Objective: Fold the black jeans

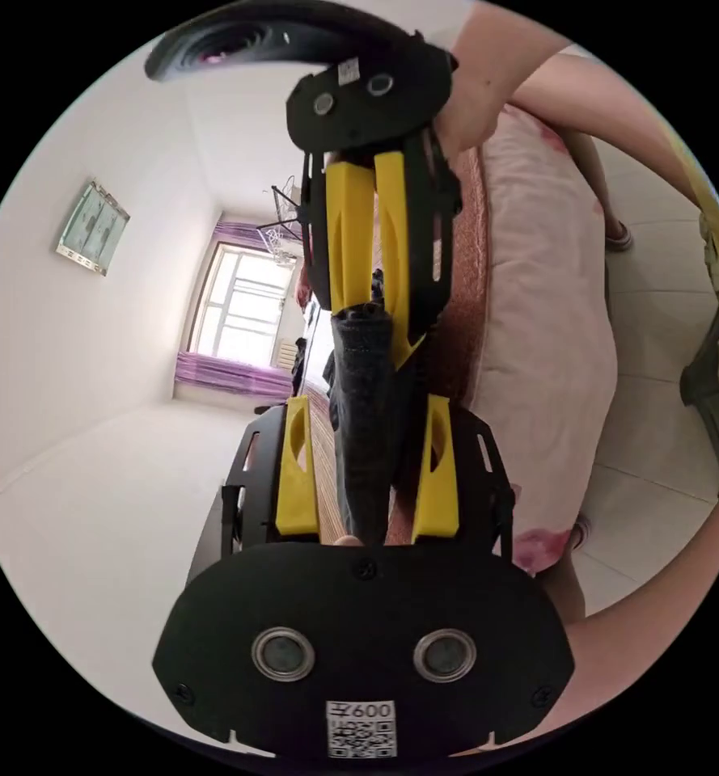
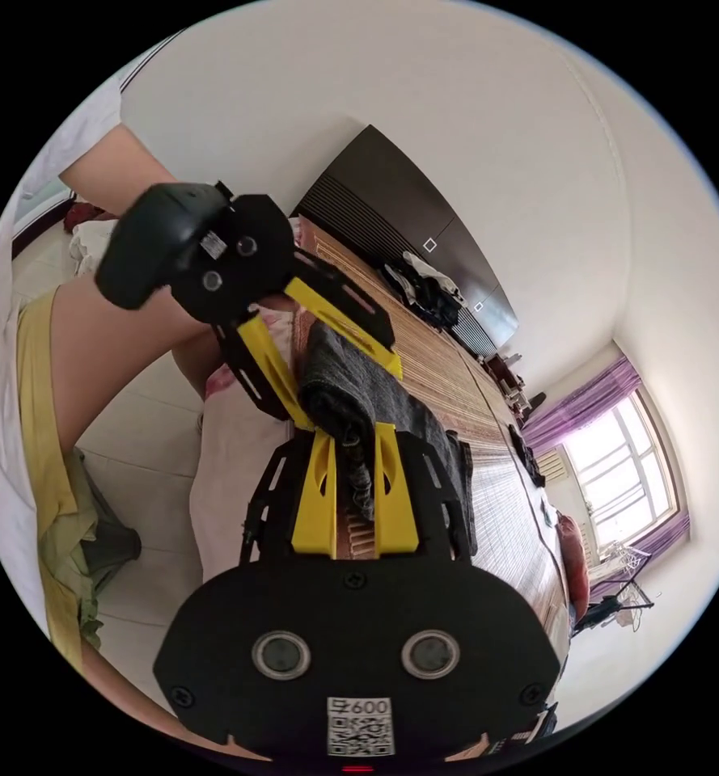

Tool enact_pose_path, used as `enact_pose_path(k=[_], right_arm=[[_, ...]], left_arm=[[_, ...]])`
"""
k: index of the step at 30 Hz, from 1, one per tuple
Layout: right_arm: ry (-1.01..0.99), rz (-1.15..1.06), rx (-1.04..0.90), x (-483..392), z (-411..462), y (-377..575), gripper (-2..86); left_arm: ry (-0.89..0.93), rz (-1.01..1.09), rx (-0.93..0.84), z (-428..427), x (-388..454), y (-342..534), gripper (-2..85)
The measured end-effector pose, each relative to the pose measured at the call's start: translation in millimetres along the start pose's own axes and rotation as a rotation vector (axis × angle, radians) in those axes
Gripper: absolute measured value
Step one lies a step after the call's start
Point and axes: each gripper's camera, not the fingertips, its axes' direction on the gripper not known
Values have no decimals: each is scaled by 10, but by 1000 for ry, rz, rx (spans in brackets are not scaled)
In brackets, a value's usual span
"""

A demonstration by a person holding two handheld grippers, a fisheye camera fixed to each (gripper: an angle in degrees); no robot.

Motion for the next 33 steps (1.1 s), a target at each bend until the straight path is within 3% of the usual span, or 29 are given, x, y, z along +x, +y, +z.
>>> enact_pose_path(k=[5, 9, 12, 19, 25, 33], right_arm=[[76, -104, 18, -177, -33, 180, 79], [251, -105, -187, -137, 357, 447, 125], [206, -66, -151, 108, 406, 642, 131], [168, -78, -285, 585, 629, 957, 92], [104, -154, -287, 729, 243, 924, 8], [336, -219, -401, 1348, -950, 1130, -7]], left_arm=[[-8, 177, 6, 0, 192, -51, 101], [-3, 136, 4, -195, 36, -34, 89], [-23, 162, 7, -399, -80, -11, 87], [-41, 101, 10, -1096, -771, 73, 86], [60, 41, 14, -1464, -1148, 143, 86], [-9, -21, 252, -1872, -1552, -193, 89]])
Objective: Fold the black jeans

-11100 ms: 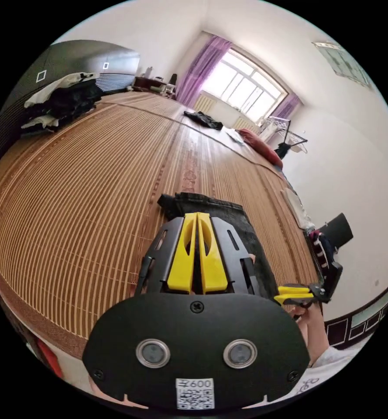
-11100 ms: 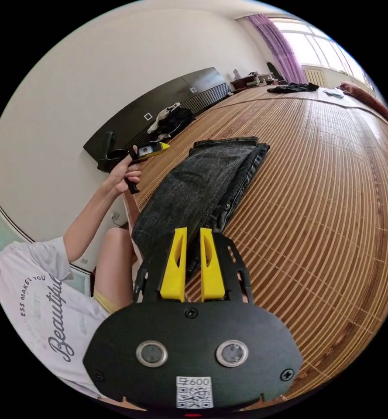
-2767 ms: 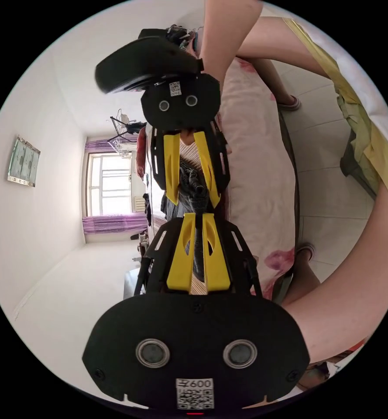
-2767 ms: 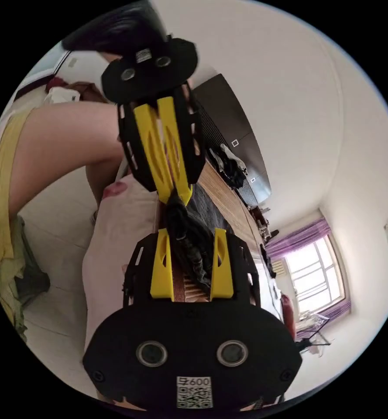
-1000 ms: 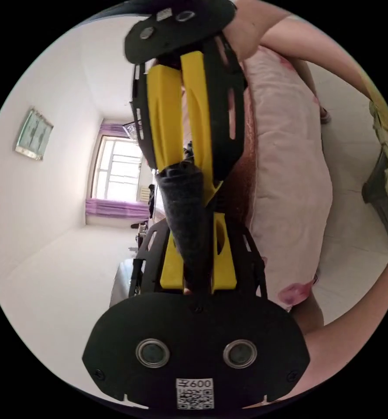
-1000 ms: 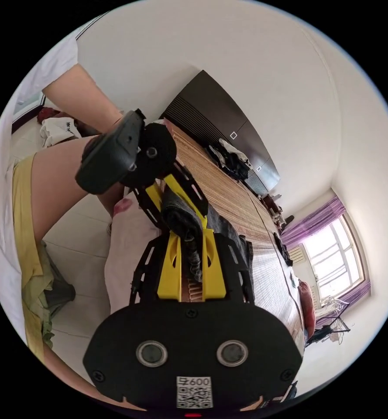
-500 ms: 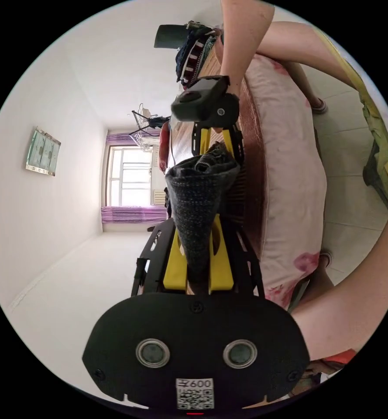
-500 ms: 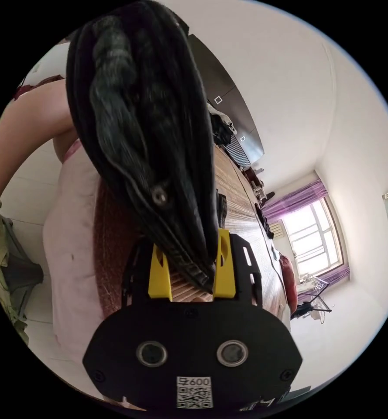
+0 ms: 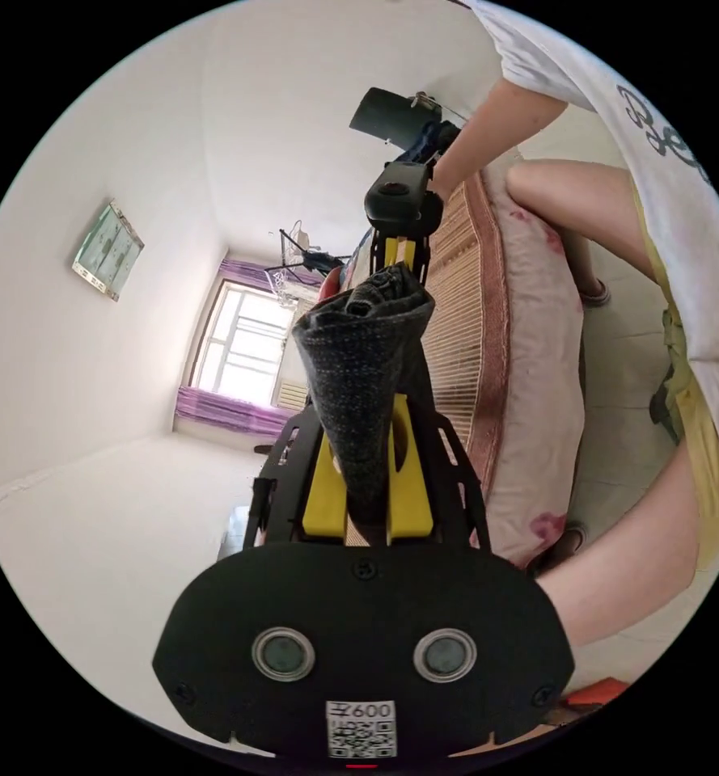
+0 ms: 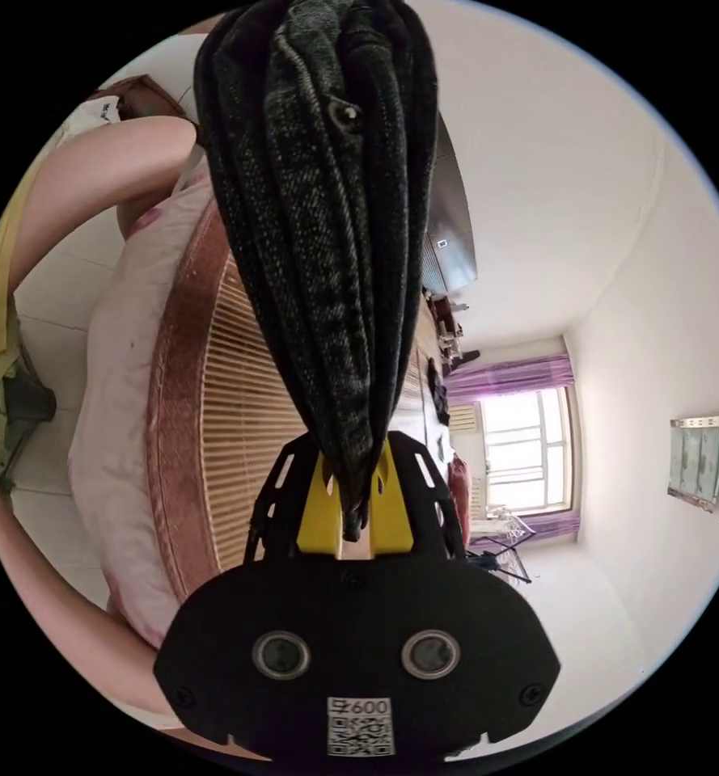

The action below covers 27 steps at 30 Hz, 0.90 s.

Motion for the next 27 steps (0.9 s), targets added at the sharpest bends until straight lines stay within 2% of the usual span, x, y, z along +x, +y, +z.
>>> enact_pose_path(k=[4, 13, 22, 27], right_arm=[[89, -6, -132, 346, -359, 588, -8], [112, 99, -372, 725, -707, 1783, -8], [103, 179, -410, 848, -539, 2514, -8], [131, 204, -413, 903, -430, 2729, -8]], left_arm=[[-17, -19, 161, 66, -275, -493, 90], [-10, 51, 407, 432, -502, -1659, 91], [56, 62, 431, 594, -815, -2544, 93], [29, 98, 434, 562, -948, -2881, 95]])
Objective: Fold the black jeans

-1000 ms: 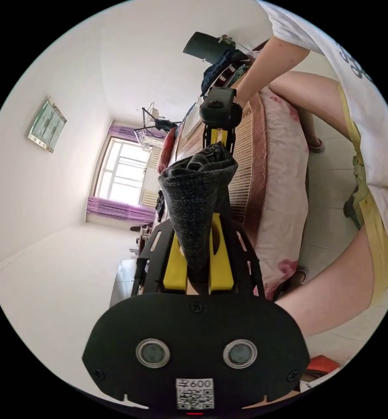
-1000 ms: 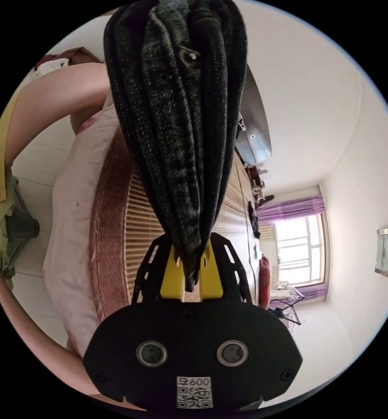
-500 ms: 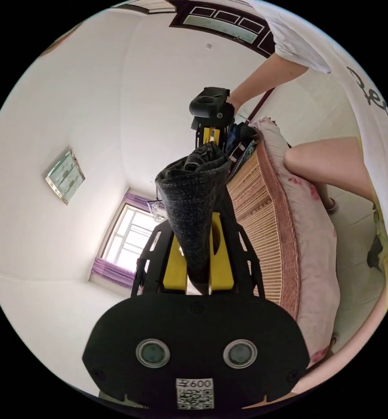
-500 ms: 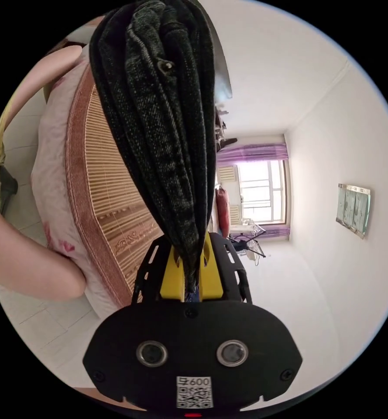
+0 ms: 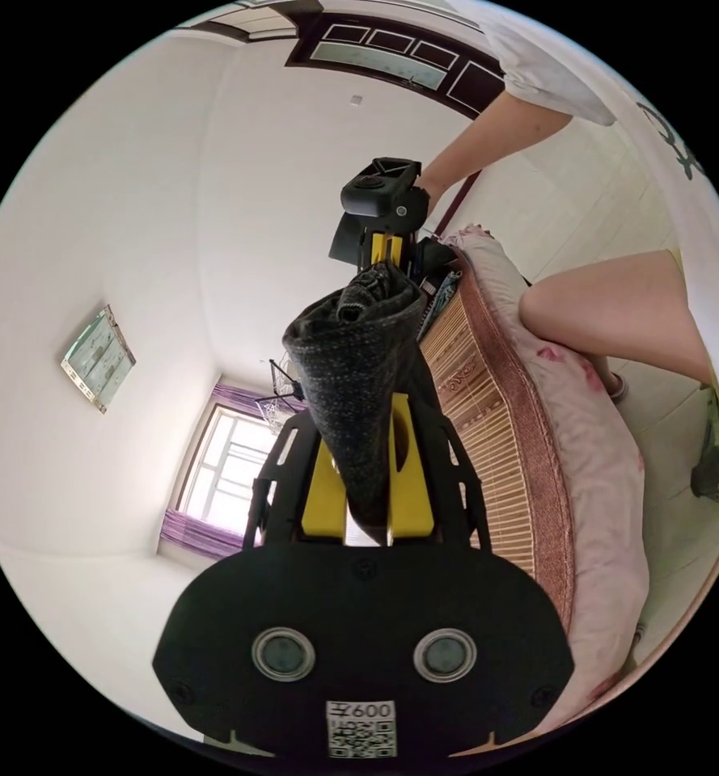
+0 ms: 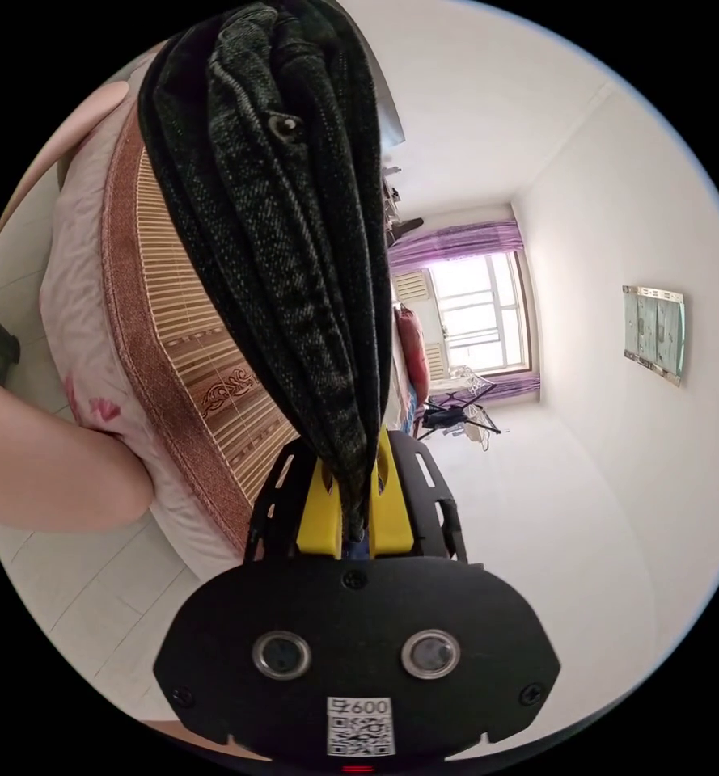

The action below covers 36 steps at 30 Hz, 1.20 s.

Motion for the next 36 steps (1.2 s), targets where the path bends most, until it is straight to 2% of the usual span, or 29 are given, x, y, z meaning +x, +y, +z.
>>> enact_pose_path(k=[7, 10, 12, 14, 19, 21, 23, 24, 29, 31, 36], right_arm=[[72, 192, -30, 286, 510, 36, -7], [76, 264, -4, 451, 865, -129, -7], [99, 143, -17, 433, 1155, -317, -7], [152, -124, -17, 374, 1595, -559, -8], [71, -537, -48, 562, 2564, -1024, -8], [76, -468, -46, 730, 2873, -1268, -8], [62, -296, -41, 914, 3238, -1551, -8], [66, -288, -40, 921, 3322, -1593, -8], [2, -325, -1, 1257, 3743, -1657, -8], [-54, -332, -16, 1580, 3837, -1572, -8], [-106, -249, -81, 2697, 4244, -1055, -8]], left_arm=[[-116, 113, 19, 447, -142, -339, 103], [-112, 60, 19, 676, -307, -336, 103], [-85, -18, 5, 849, -475, -269, 101], [-74, -49, 4, 1077, -611, -132, 100], [-58, -10, 54, 1953, -1035, 372, 94], [-44, -60, 64, 2203, -1253, 500, 93], [-46, -125, 40, 2417, -1455, 581, 91], [-29, -172, 3, 2521, -1616, 581, 90], [7, -96, -61, 2627, -2315, 209, 89], [54, -103, -48, 2690, -2767, -57, 89], [110, -39, 7, 3350, -4186, -1340, 91]])
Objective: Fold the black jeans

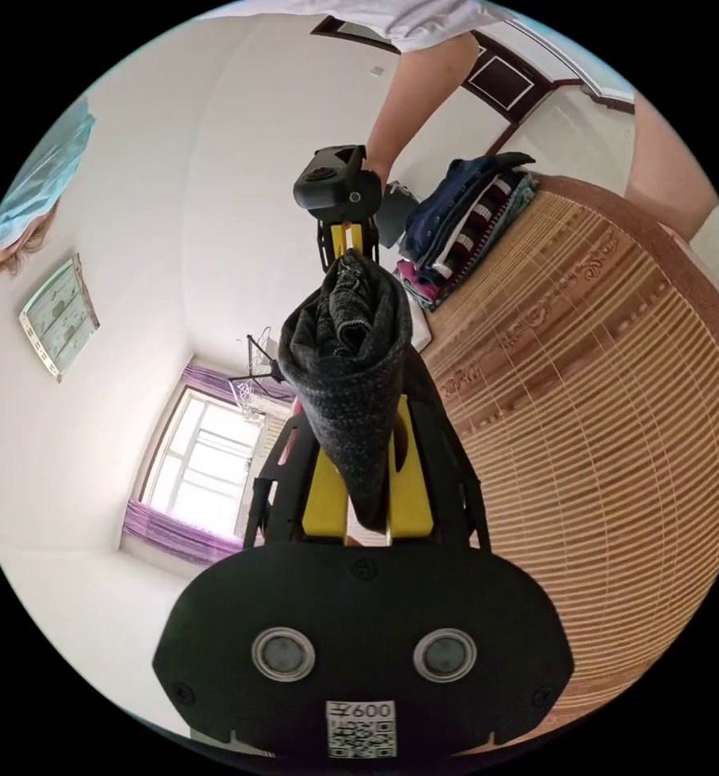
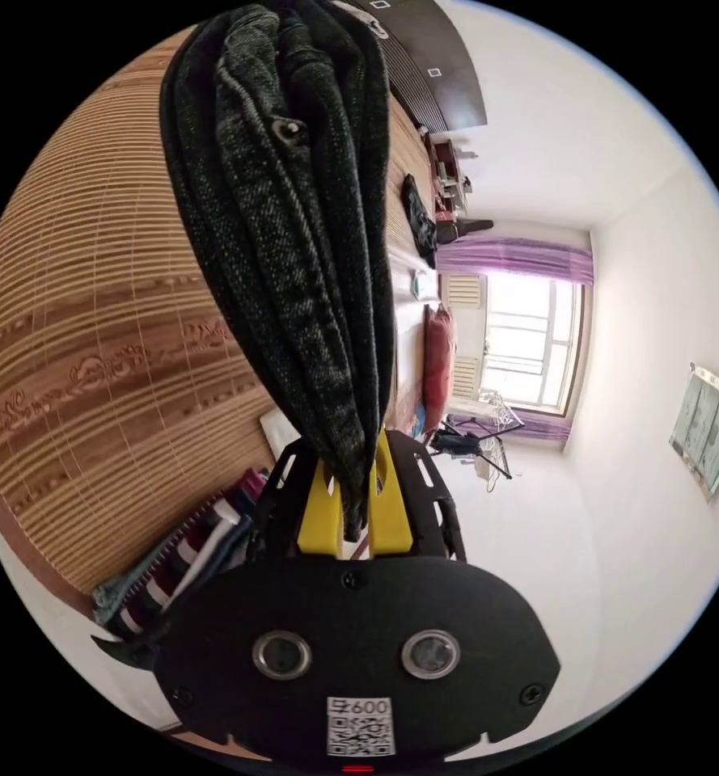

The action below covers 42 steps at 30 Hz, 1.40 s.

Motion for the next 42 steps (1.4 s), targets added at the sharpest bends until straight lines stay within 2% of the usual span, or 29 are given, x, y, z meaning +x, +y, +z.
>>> enact_pose_path(k=[5, 9, 13, 15, 16, 18, 19, 22, 25, 32, 36, 39, 42], right_arm=[[147, 118, -47, 996, 876, 949, -8], [276, 180, -39, 1303, 1869, 1414, -8], [217, 189, -100, 1033, 3057, 1625, -8], [149, 164, -176, 757, 3535, 1538, -8], [64, 95, -273, 543, 3834, 1427, -7], [10, 45, -309, 305, 4008, 1331, -7], [42, 16, -290, 177, 4028, 1353, -7], [73, -66, -253, 8, 4061, 1448, -7], [76, -22, -260, 310, 4143, 1394, -7], [285, 135, -175, 1464, 4150, 1404, -7], [334, 145, -179, 1562, 4259, 1393, -6], [261, 130, -186, 1341, 4418, 1379, -1], [26, -78, -242, 799, 4680, 1358, 17]], left_arm=[[-111, 151, 50, 1026, -991, -1276, 91], [-240, 289, 76, 2320, -1473, -2025, 91], [-292, 431, 86, 3451, -1160, -2425, 89], [-282, 538, 70, 3817, -781, -2501, 88], [-228, 558, 29, 4015, -544, -2603, 85], [-144, 616, 48, 4041, -200, -2692, 81], [-177, 666, 80, 3960, -10, -2738, 78], [-218, 624, 47, 3830, 85, -3029, 73], [-240, 678, 43, 3776, -4, -3223, 74], [-406, 714, 23, 3573, -1272, -3713, 84], [-431, 675, 9, 3418, -1553, -3995, 84], [-367, 655, 2, 3287, -1201, -4183, 86], [-200, 621, -67, 3156, -475, -4369, 89]])
